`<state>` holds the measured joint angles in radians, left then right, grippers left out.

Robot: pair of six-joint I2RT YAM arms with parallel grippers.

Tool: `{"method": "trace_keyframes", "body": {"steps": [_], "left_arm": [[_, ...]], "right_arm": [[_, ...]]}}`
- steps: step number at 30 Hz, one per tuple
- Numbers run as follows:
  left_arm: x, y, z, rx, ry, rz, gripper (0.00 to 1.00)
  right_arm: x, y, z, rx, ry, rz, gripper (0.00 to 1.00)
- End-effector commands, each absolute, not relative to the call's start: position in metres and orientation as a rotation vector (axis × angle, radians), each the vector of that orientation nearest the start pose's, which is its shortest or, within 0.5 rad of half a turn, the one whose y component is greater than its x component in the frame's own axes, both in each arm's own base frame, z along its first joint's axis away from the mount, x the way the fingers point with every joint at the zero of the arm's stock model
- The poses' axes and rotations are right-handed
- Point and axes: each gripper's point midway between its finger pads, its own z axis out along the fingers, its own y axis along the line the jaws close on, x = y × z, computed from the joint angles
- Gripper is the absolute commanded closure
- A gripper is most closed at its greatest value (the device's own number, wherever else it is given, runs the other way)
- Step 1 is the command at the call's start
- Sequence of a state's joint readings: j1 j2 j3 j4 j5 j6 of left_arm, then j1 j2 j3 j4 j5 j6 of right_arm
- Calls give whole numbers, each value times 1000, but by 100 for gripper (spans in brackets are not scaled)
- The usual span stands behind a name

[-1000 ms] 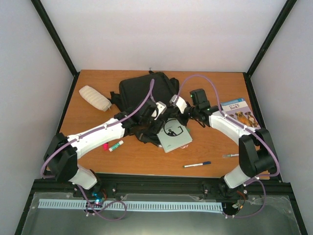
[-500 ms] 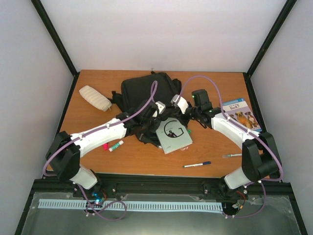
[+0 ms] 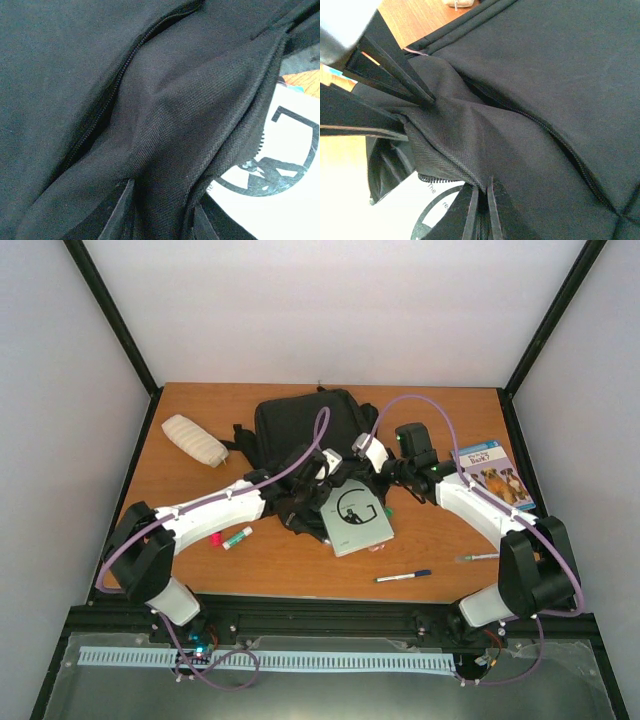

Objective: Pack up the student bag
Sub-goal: Place the book in the student bag.

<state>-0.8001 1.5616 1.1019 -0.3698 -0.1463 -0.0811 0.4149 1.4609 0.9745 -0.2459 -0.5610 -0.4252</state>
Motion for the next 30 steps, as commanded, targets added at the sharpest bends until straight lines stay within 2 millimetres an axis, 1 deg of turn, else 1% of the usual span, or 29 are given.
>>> {"method": "trace_keyframes", "body": {"steps": [1, 3, 5, 7, 8, 10, 12, 13, 14, 18, 22, 23, 25, 30], "left_arm": [[329, -293, 150, 765, 2240, -216, 81], [331, -291, 155, 759, 2231, -200, 91], [332, -288, 161, 751, 2220, -187, 97], [332, -286, 172, 739, 2201, -184, 99], [331, -285, 181, 736, 2184, -190, 99], [331, -286, 191, 740, 2161, -200, 99], [331, -286, 197, 749, 2146, -202, 99], [331, -287, 200, 751, 2142, -201, 99], [331, -287, 201, 751, 2139, -202, 99], [332, -289, 203, 745, 2134, -231, 99], [333, -290, 199, 731, 2146, -268, 99], [333, -290, 198, 728, 2151, -275, 99], [333, -291, 197, 724, 2153, -292, 99], [333, -293, 195, 725, 2160, -322, 99]], "right_arm": [[324, 254, 197, -1171, 1808, 695, 97], [323, 253, 196, -1176, 1808, 692, 97], [322, 252, 195, -1181, 1811, 686, 97], [319, 250, 195, -1199, 1811, 675, 94], [316, 248, 195, -1213, 1805, 666, 91], [308, 247, 196, -1265, 1791, 658, 83], [296, 242, 192, -1337, 1786, 641, 73], [289, 238, 188, -1379, 1783, 622, 66], [282, 234, 183, -1424, 1777, 598, 62], [255, 212, 163, -1566, 1741, 477, 51], [220, 196, 144, -1717, 1670, 427, 44], [215, 194, 141, -1737, 1657, 411, 42], [212, 189, 131, -1768, 1653, 355, 41], [216, 186, 111, -1841, 1647, 227, 41]]}}
